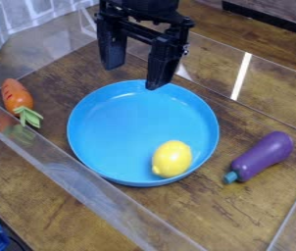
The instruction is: Remove the lemon from the blue tray and put it on the table
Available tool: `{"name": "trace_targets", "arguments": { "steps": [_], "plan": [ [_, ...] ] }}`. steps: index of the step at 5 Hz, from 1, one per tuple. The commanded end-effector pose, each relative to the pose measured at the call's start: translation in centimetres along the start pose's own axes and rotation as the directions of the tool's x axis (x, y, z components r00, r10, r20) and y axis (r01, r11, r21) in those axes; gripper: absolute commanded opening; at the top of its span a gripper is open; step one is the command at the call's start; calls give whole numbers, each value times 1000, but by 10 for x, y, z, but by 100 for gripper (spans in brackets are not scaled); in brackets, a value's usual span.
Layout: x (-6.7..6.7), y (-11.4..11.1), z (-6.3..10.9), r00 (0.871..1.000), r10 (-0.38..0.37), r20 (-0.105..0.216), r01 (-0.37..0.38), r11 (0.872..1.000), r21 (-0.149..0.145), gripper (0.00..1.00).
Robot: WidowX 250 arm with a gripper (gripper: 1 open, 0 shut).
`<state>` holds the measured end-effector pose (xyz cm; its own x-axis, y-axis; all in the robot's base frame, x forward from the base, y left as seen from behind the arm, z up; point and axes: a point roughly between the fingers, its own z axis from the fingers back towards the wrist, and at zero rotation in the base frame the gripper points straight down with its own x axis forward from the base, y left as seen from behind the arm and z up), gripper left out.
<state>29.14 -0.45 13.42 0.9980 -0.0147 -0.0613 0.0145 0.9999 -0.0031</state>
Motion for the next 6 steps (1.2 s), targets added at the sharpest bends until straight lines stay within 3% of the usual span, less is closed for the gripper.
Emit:
{"name": "trace_targets", "arguments": {
  "steps": [1, 4, 6],
  "plan": [
    [1, -3, -6, 1000, -16, -8, 16, 1000, -2, 100],
    [8, -22, -43, 986, -169, 10, 169, 986, 2, 100],
    [12, -35, -84, 968, -251, 13, 251, 968, 30, 100]
  ]
}}
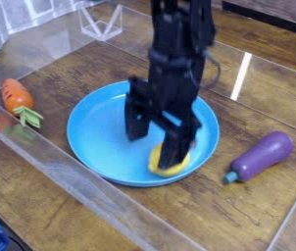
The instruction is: Remove the lemon from the blue tray and put it on the table
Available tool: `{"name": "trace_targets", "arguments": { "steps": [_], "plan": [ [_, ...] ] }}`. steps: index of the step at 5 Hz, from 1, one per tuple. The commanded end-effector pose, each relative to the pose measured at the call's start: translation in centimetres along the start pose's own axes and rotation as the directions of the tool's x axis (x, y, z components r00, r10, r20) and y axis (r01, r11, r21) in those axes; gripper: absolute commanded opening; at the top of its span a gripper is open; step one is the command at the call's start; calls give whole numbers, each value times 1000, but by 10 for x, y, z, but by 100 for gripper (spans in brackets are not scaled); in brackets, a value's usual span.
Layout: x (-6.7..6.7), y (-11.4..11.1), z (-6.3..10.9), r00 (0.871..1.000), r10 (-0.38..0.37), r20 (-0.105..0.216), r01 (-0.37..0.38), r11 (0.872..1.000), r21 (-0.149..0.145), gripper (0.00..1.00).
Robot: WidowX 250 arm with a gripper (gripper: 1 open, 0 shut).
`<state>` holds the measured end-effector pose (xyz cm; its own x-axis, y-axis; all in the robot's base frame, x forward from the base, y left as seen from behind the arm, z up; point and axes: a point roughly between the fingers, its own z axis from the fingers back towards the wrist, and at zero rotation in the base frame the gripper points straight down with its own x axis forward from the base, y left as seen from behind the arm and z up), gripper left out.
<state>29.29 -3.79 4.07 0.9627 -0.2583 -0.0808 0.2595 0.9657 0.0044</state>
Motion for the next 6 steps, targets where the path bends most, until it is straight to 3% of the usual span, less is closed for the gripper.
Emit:
{"name": "trace_targets", "arguments": {
  "steps": [1, 2, 3, 6],
  "plan": [
    [8, -6, -8, 999, -37, 36, 37, 999, 20, 100],
    [16, -4, -6, 998, -42, 47, 41, 999, 27, 100],
    [19, -4, -7, 998, -45, 48, 43, 999, 28, 0],
    [33, -1, -7, 997, -53, 51, 52, 998, 22, 0]
  ]
}}
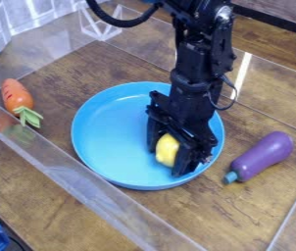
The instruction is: Remove the lemon from the blue tray and put it on the table
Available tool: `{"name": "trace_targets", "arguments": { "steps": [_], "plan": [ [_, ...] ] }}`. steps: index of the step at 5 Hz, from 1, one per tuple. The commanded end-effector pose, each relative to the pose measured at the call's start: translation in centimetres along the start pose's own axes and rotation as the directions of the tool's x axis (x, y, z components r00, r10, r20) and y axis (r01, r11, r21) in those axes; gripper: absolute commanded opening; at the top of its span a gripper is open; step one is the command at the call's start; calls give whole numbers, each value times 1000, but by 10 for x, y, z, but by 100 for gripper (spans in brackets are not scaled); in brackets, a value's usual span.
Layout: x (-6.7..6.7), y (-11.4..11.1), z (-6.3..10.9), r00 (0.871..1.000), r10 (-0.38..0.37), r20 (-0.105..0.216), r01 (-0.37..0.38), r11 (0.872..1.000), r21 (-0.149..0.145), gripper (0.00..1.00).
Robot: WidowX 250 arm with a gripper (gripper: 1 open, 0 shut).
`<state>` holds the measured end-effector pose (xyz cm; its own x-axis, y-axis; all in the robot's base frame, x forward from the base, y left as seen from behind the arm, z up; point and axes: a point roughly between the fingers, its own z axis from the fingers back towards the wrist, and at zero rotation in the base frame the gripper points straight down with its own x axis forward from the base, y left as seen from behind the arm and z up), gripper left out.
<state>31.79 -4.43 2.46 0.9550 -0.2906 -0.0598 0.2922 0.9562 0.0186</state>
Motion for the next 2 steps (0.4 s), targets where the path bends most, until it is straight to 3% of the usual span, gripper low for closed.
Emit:
{"name": "trace_targets", "arguments": {
  "steps": [1, 2],
  "plan": [
    [15, 5, 6, 999, -13, 35, 13, 1000, 1, 0],
    [25, 14, 5, 999, -10, 39, 10, 1000, 2, 0]
  ]
}}
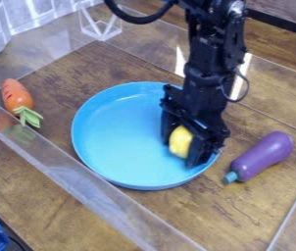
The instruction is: Remove the lemon from the blue tray and put it on the table
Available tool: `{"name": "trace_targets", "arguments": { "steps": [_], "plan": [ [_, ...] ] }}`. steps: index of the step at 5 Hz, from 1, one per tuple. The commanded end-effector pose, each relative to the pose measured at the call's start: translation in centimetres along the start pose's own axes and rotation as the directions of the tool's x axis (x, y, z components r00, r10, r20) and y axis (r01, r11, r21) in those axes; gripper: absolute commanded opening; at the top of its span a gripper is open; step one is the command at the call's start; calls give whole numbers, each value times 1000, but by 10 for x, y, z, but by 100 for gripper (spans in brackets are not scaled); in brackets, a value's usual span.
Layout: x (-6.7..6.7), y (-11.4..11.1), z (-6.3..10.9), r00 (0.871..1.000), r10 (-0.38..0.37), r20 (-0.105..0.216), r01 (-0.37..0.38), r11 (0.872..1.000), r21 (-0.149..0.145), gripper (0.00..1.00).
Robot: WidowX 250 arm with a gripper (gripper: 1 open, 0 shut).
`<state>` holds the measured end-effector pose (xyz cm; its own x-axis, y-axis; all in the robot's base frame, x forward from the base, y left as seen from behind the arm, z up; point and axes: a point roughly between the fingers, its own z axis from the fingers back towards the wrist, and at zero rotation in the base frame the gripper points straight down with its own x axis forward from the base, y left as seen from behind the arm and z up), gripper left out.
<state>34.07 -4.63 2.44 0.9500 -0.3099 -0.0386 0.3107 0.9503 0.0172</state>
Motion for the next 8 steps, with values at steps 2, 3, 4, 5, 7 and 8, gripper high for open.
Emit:
{"name": "trace_targets", "arguments": {
  "steps": [2, 3, 4, 5, 7, 8],
  "plan": [
    [8, 22, 3, 1000, 6, 9, -6, 1000, 0, 0],
    [10, 29, 1, 1000, 3, 1, -3, 1000, 0, 0],
    [10, 33, -2, 1000, 2, -7, -2, 1000, 0, 0],
    [11, 36, -7, 1000, -1, -16, 1, 1000, 0, 0],
    [13, 38, -4, 1000, -4, -23, 4, 1000, -4, 0],
    [15, 36, 2, 1000, -3, -21, 3, 1000, -8, 0]
  ]
}}
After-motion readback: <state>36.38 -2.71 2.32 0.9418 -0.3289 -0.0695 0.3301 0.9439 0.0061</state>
